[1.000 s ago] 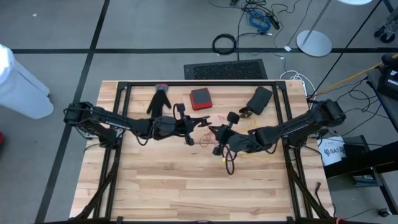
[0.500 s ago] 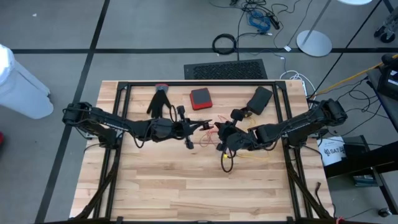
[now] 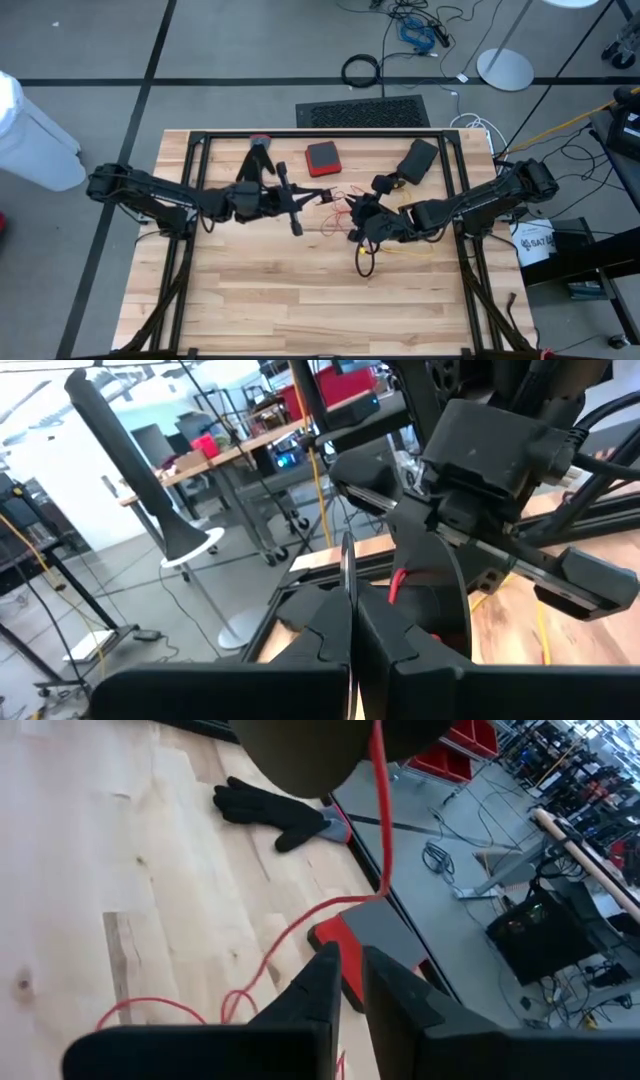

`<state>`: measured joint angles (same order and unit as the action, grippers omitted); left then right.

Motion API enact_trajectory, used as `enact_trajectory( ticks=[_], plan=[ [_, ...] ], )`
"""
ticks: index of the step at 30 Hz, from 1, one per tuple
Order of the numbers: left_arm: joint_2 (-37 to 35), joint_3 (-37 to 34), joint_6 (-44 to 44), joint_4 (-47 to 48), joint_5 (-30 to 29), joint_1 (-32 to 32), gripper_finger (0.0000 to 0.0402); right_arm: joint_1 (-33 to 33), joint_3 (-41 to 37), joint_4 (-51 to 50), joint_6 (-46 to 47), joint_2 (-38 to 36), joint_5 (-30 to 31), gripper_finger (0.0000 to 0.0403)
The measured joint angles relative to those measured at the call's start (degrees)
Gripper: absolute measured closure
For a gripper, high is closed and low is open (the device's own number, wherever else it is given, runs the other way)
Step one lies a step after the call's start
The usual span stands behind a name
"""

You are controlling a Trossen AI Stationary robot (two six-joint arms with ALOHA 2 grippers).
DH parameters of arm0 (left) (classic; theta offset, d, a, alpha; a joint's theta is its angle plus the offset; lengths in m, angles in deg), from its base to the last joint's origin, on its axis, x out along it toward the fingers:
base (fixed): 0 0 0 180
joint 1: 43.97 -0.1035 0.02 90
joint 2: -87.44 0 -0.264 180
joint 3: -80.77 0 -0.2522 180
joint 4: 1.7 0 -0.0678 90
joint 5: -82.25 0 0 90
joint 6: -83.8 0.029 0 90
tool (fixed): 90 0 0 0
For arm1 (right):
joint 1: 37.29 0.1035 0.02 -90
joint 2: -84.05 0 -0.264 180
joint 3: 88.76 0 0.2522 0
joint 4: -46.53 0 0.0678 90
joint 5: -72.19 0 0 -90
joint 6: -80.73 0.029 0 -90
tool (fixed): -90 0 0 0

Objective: Coil cords
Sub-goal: Coil the red wire onto the spool

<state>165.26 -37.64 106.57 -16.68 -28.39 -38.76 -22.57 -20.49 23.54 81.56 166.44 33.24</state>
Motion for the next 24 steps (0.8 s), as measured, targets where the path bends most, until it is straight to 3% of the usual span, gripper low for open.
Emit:
enact_trajectory(
  ticks=[10,18,24],
  plan=[
    [0.0,0.0,-1.1,-0.9,0.5,0.0,0.0401,0.0,-1.7,7.0,-0.9,0.0,-4.1,0.0353],
    [0.0,0.0,-1.5,-1.3,0.9,0.0,0.0401,-2.2,-13.8,30.0,-4.0,0.1,-5.2,0.0293],
    [0.0,0.0,-2.6,-4.5,1.2,0.0,0.0401,-4.8,-20.3,45.9,-6.0,1.1,-11.0,0.029]
  ],
)
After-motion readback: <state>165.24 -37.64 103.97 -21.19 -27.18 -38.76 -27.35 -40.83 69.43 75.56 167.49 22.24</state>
